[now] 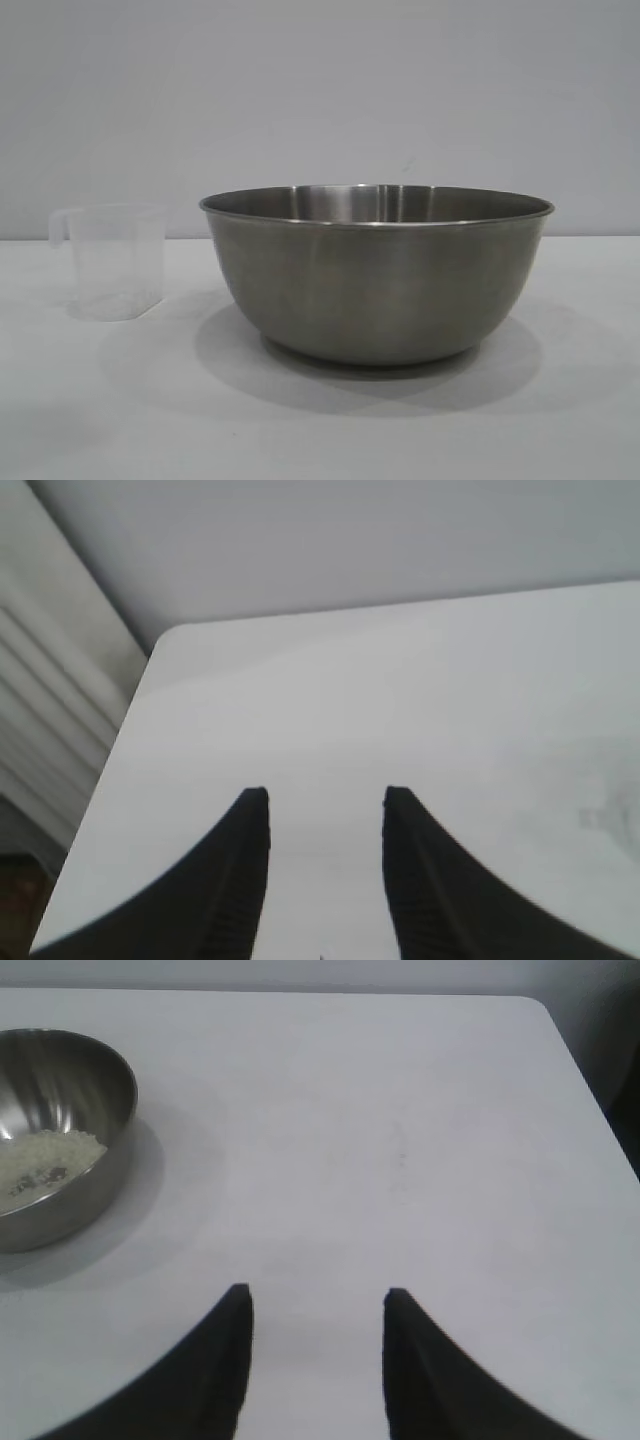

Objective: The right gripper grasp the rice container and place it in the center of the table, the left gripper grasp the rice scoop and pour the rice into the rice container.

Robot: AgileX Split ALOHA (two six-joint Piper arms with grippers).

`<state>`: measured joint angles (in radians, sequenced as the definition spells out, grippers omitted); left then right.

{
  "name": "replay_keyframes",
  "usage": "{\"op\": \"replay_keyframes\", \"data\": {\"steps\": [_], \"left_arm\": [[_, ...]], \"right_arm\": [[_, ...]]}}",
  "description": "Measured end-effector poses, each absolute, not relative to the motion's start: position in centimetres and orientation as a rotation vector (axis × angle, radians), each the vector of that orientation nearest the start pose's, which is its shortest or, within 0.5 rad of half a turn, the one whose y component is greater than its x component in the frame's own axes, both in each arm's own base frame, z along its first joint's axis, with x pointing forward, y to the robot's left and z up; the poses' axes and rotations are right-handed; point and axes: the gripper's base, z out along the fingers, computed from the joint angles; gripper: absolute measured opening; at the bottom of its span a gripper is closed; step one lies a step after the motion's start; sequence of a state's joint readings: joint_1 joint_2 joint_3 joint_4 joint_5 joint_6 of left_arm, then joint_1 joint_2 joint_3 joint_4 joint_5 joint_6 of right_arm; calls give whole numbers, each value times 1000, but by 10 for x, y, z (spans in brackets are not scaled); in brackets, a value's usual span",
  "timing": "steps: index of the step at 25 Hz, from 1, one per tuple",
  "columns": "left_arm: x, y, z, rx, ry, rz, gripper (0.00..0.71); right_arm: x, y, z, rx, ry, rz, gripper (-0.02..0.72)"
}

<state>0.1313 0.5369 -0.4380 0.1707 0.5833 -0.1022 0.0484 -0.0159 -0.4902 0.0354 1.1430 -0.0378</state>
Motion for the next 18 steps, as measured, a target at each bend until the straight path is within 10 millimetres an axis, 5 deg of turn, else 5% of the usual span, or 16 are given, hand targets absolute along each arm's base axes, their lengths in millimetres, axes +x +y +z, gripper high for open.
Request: {"op": "replay_keyframes", "data": {"steps": [7, 18], "left_arm": [[63, 11, 301, -115, 2123, 134, 227], [23, -1, 290, -49, 2222, 52, 227]], "right_arm": [[-10, 2, 268, -95, 2118, 49, 262], [-10, 2, 268, -95, 2118, 49, 262]]}}
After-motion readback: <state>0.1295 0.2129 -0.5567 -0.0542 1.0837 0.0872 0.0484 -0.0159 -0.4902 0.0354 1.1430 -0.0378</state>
